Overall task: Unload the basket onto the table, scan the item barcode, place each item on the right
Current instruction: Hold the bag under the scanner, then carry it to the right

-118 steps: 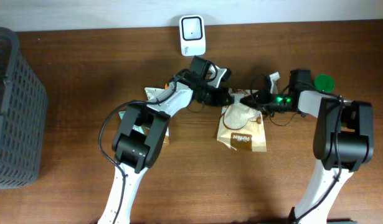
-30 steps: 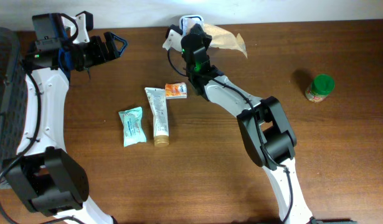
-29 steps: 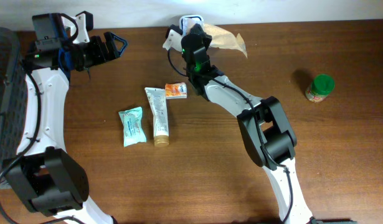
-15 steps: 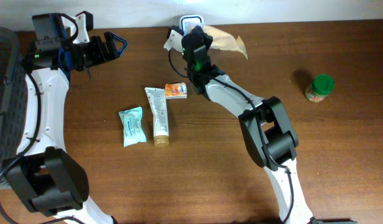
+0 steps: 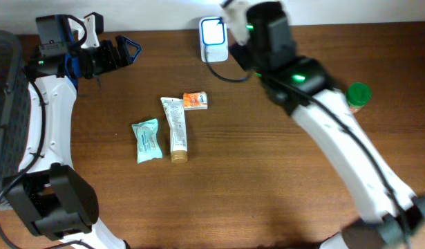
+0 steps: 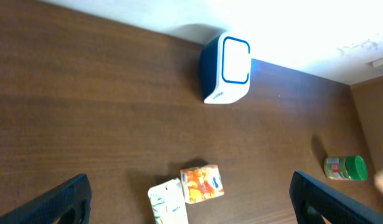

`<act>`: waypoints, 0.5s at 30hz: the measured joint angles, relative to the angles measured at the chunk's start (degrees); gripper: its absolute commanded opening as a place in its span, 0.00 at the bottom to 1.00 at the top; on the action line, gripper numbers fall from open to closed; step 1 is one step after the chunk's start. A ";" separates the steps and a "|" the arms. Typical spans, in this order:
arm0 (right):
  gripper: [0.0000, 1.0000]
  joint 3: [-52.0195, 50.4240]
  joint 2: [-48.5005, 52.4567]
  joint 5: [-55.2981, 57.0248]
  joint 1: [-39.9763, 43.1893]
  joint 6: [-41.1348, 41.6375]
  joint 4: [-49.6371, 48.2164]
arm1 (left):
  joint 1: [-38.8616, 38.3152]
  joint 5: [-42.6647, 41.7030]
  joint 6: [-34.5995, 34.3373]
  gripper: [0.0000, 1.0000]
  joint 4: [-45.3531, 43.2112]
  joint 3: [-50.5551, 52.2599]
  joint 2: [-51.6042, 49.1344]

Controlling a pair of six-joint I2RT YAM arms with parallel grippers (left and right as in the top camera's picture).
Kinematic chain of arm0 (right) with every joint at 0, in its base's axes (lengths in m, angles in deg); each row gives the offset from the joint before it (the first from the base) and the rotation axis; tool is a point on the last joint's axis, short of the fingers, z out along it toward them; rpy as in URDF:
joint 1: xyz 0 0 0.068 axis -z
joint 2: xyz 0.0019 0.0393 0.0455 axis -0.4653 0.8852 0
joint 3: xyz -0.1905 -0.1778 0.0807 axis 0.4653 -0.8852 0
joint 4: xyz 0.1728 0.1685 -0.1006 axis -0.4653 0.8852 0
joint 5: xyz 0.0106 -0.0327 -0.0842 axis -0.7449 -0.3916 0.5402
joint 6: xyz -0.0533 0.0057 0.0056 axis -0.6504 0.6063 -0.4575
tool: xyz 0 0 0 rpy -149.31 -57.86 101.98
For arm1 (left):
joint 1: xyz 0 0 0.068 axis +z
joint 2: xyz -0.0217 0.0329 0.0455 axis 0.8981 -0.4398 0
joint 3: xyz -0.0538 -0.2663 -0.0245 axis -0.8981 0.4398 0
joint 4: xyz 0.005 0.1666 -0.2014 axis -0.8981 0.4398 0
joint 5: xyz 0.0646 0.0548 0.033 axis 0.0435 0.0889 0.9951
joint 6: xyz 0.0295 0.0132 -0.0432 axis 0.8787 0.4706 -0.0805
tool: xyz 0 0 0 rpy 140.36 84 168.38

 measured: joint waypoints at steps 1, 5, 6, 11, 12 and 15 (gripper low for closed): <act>0.04 0.04 -1.27 -2.05 0.66 2.89 3.50 | 0.00 -0.02 0.00 0.99 -0.02 0.00 0.00; 0.04 0.09 -4.79 -10.03 5.14 13.29 18.60 | 0.00 -0.02 0.00 0.99 0.00 0.02 0.00; 0.04 0.07 -4.96 -11.08 6.34 14.64 21.46 | 0.00 -0.02 0.00 0.99 0.00 0.00 0.00; 0.04 -1.09 -4.87 -14.29 15.28 20.50 35.43 | 0.00 -0.02 0.00 0.99 -0.02 0.00 0.00; 0.04 -2.25 -4.85 -14.67 17.77 21.79 37.05 | 0.00 -0.02 0.00 0.99 -0.02 0.00 0.00; 0.04 -5.95 -4.33 -15.32 23.15 23.82 35.87 | 0.00 0.00 0.00 0.99 0.00 0.00 0.00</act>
